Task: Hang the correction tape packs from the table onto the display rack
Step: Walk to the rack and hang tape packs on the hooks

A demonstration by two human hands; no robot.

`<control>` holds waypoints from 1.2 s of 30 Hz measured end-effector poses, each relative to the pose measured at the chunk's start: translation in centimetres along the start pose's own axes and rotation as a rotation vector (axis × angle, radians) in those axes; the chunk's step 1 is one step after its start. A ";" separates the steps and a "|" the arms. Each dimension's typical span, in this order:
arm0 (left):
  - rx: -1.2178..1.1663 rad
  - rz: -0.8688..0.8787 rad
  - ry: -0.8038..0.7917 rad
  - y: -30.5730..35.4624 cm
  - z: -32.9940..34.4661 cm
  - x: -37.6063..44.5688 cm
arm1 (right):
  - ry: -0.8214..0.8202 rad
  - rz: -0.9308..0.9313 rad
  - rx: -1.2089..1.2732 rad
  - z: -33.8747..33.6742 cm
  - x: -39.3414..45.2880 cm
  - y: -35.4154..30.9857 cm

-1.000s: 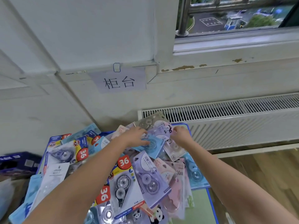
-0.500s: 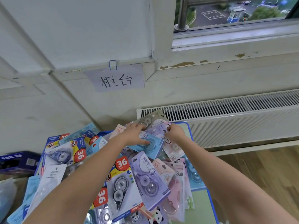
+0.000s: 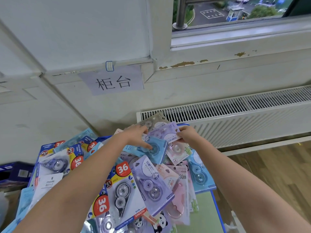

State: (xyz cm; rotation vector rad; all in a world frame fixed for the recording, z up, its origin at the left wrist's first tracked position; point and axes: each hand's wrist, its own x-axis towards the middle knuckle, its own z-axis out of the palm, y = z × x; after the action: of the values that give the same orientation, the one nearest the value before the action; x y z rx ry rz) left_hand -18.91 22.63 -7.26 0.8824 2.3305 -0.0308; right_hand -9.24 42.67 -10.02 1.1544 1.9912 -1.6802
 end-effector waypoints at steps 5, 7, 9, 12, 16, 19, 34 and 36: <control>-0.209 0.034 -0.051 0.0 -1.9 -0.9 | 0.023 0.007 0.134 -1.7 -1.0 0.5; -0.241 0.055 -0.066 -0.3 -2.6 -1.2 | 0.024 -0.019 0.156 -2.2 -1.3 1.0; -0.282 0.065 -0.063 -0.4 -3.2 -1.7 | 0.037 -0.059 0.170 -2.7 -1.6 1.3; -0.382 0.062 0.007 -0.6 -4.0 -2.7 | 0.080 -0.135 0.216 -3.3 -2.2 1.3; -0.522 0.040 0.026 -0.9 -5.4 -4.7 | 0.162 -0.214 0.293 -4.3 -3.6 0.4; -0.641 0.039 -0.011 -1.4 -6.0 -6.4 | 0.216 -0.304 0.386 -5.2 -5.4 -0.8; -0.896 0.090 0.459 -0.4 -6.9 -16.6 | -0.107 -0.664 0.307 0.0 -16.3 -5.4; -0.917 0.105 0.466 -0.1 -6.6 -17.3 | -0.138 -0.675 0.265 1.8 -17.2 -5.3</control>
State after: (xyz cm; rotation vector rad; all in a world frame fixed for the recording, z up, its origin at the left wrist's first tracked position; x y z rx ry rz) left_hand -12.73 13.95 7.87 0.5480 2.2859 1.2923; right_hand -2.66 34.44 4.65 0.4100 2.2622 -2.3186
